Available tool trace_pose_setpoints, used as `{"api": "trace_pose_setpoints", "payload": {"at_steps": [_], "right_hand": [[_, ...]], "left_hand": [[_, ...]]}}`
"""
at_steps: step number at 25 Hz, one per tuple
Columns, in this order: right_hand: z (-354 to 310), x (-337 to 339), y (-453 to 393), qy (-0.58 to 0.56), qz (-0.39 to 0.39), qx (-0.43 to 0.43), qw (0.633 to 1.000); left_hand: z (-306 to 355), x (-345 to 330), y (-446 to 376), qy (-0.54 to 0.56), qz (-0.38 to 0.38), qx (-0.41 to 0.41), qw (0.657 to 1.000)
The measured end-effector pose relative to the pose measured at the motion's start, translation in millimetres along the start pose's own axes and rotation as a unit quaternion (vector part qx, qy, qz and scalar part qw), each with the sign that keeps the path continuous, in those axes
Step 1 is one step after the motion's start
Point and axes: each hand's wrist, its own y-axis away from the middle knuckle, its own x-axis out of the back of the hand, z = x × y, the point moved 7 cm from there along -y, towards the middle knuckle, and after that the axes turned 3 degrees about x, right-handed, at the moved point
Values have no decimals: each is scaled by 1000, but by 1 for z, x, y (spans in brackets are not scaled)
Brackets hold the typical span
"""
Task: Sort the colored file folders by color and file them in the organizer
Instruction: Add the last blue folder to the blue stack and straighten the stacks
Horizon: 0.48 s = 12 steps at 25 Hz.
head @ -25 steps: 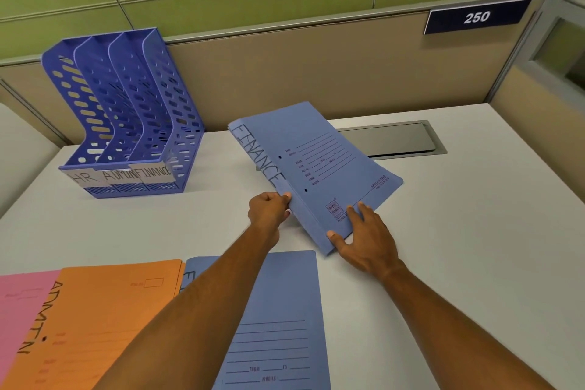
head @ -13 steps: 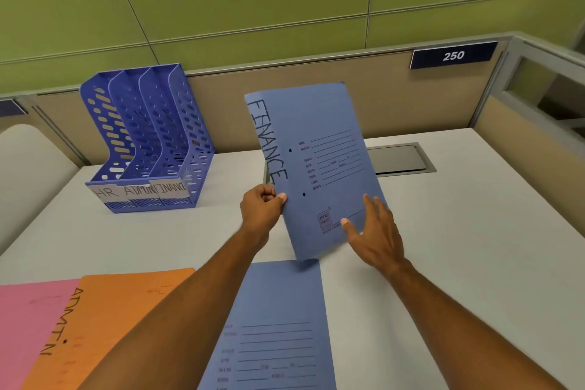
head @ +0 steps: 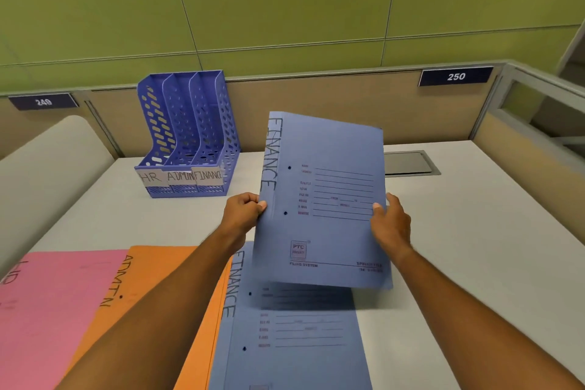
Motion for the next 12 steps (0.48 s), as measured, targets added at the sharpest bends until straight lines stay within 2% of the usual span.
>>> {"api": "trace_pose_setpoints", "payload": {"at_steps": [5,9,12], "right_hand": [[8,-19,55,-177,-39,-89,979],[12,-31,99,-191,-83,-105,973],[27,-34,121,-172,-81,-127,974]], "left_hand": [[-54,54,21,19,-27,71,997],[-97,85,40,19,-34,98,994],[-127,94,55,5,-43,112,993]]}}
